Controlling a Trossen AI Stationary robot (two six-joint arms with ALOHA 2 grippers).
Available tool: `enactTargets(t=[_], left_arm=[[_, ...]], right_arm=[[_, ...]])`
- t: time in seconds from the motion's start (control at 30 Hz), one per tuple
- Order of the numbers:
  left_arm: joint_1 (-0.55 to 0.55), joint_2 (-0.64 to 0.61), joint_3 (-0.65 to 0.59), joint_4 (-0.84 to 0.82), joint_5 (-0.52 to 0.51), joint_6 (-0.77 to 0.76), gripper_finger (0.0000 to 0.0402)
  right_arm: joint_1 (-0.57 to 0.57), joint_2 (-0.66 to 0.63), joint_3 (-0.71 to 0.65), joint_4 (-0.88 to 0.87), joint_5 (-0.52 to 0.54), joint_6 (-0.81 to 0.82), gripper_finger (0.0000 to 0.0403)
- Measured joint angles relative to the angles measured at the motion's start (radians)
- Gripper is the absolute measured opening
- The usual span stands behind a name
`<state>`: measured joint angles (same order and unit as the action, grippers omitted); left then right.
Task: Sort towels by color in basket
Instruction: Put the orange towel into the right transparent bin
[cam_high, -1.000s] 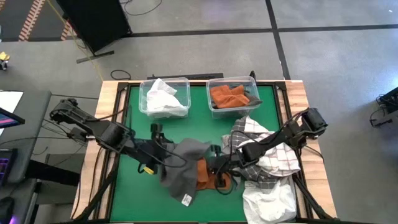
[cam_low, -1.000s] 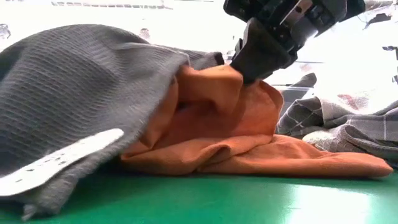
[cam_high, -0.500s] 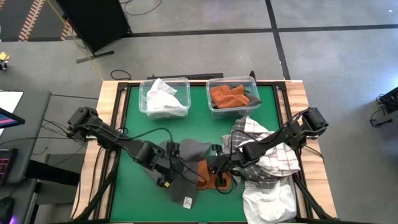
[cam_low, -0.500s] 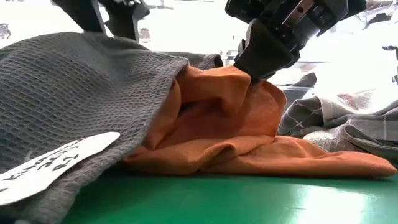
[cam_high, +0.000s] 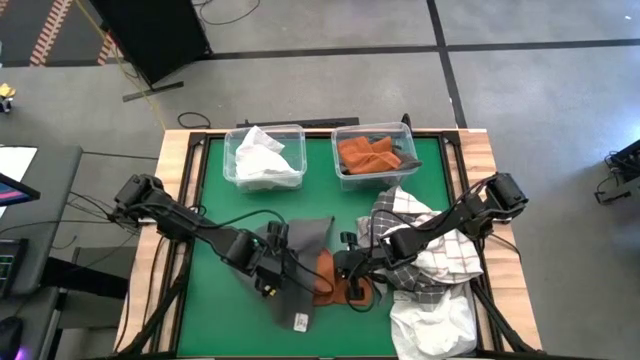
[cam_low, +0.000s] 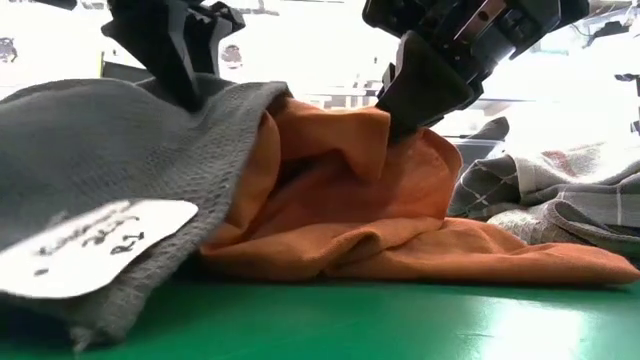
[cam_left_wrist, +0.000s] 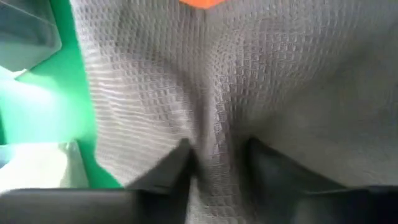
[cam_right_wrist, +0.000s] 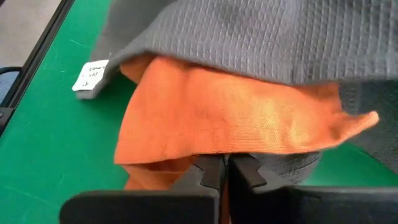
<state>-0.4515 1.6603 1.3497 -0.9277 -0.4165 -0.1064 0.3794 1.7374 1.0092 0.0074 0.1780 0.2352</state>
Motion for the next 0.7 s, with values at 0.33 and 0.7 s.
enactTargets(t=[0.33,0.7], left_arm=[[-0.009,0.001,0.122,-0.216,-0.036,0.004,0.0004],[-0.026,0.001,0.349,-0.520,-0.088,-0.096,0.0003]], right_arm=[[0.000,0.000,0.000,-0.082,0.001,0.012,0.0030],[0.012,0.000,0.002,-0.207,-0.034,0.069,0.0030]])
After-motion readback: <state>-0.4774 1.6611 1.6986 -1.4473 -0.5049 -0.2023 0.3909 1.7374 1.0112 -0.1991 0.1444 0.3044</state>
